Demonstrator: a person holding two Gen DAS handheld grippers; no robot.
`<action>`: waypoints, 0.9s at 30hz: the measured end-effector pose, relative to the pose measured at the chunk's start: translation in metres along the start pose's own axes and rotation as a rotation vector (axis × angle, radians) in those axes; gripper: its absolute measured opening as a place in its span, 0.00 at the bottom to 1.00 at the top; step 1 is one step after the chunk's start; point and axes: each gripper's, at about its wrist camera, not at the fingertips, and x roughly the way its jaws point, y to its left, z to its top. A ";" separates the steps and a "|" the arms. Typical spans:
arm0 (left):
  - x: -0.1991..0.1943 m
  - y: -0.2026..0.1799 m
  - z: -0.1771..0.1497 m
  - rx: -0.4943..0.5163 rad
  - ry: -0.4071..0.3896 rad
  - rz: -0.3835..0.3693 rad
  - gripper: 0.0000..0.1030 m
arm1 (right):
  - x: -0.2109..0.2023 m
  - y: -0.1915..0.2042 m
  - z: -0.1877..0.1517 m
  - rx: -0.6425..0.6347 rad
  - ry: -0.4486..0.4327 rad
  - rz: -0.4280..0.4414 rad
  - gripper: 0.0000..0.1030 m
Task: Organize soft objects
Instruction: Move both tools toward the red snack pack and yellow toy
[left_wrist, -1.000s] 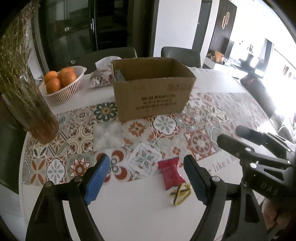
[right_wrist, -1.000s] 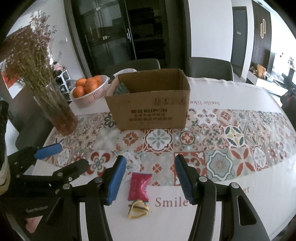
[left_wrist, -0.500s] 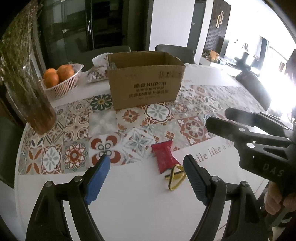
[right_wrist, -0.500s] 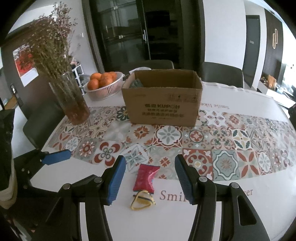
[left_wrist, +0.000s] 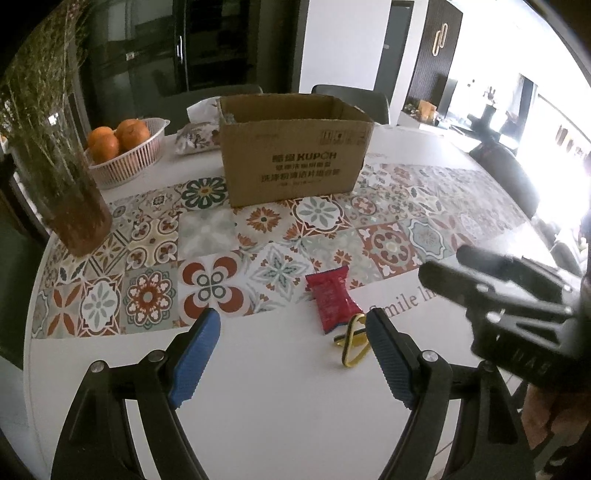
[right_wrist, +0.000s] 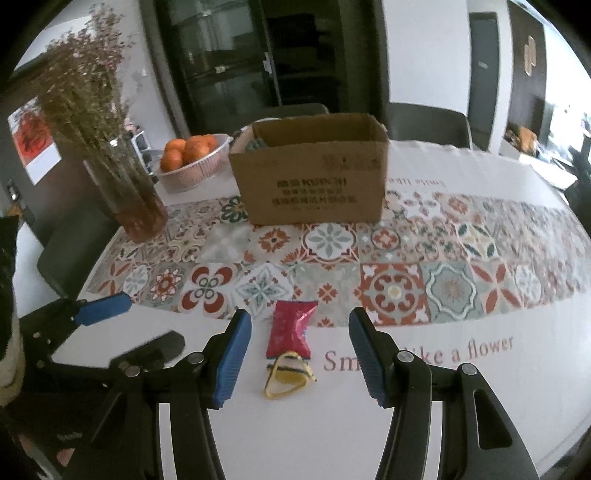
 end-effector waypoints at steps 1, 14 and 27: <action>0.000 0.001 0.000 0.004 -0.001 -0.005 0.78 | 0.001 0.000 -0.002 0.012 0.003 -0.006 0.55; 0.037 0.015 0.018 0.041 0.081 -0.117 0.74 | 0.018 0.002 -0.041 0.209 -0.015 -0.121 0.55; 0.084 0.011 0.014 0.071 0.136 -0.250 0.67 | 0.051 0.006 -0.077 0.372 0.009 -0.119 0.55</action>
